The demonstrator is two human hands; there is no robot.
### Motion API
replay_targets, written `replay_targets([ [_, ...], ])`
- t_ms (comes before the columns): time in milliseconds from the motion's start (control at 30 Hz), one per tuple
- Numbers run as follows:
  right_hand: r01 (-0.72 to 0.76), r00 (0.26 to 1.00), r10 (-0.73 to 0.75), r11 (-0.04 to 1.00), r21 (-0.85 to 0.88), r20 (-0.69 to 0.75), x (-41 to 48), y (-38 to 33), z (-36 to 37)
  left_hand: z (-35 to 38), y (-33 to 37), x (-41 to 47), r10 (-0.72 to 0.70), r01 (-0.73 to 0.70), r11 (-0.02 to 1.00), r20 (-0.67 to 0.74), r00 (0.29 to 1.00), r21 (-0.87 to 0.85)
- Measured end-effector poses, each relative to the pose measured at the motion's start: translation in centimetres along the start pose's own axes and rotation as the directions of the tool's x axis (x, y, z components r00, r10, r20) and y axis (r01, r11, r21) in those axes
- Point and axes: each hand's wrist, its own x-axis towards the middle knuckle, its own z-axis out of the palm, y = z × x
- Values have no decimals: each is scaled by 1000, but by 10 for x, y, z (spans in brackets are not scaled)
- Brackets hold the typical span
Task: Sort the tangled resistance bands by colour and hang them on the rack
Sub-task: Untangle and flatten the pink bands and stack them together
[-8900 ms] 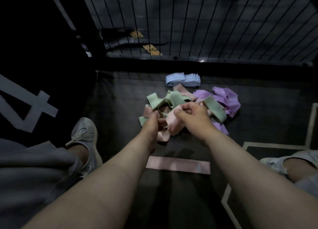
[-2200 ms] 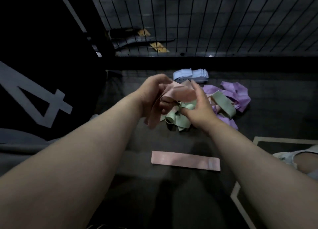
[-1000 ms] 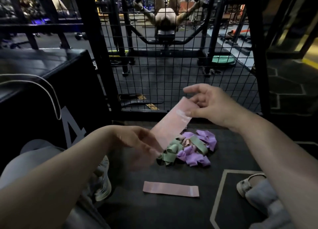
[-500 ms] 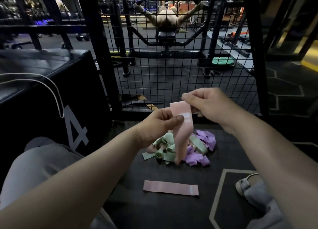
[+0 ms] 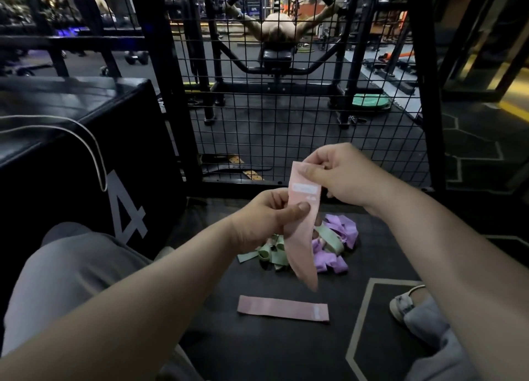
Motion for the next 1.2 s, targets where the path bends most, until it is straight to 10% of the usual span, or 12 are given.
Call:
replay_targets([
  [333, -116, 916, 232, 934, 338, -327, 12, 39, -15, -37, -33, -14, -305, 295, 917, -4, 952, 267],
  [600, -340, 689, 668, 641, 688, -281, 30, 128, 5, -98, -70, -16, -533, 586, 734, -242, 810, 344],
  [833, -558, 533, 838, 452, 696, -117, 24, 226, 74, -128, -131, 1, -559, 662, 748, -493, 667, 48],
  [1200, -849, 186, 983, 167, 501, -12, 4, 357, 167, -132, -264, 22, -661, 883, 465, -687, 303, -58],
])
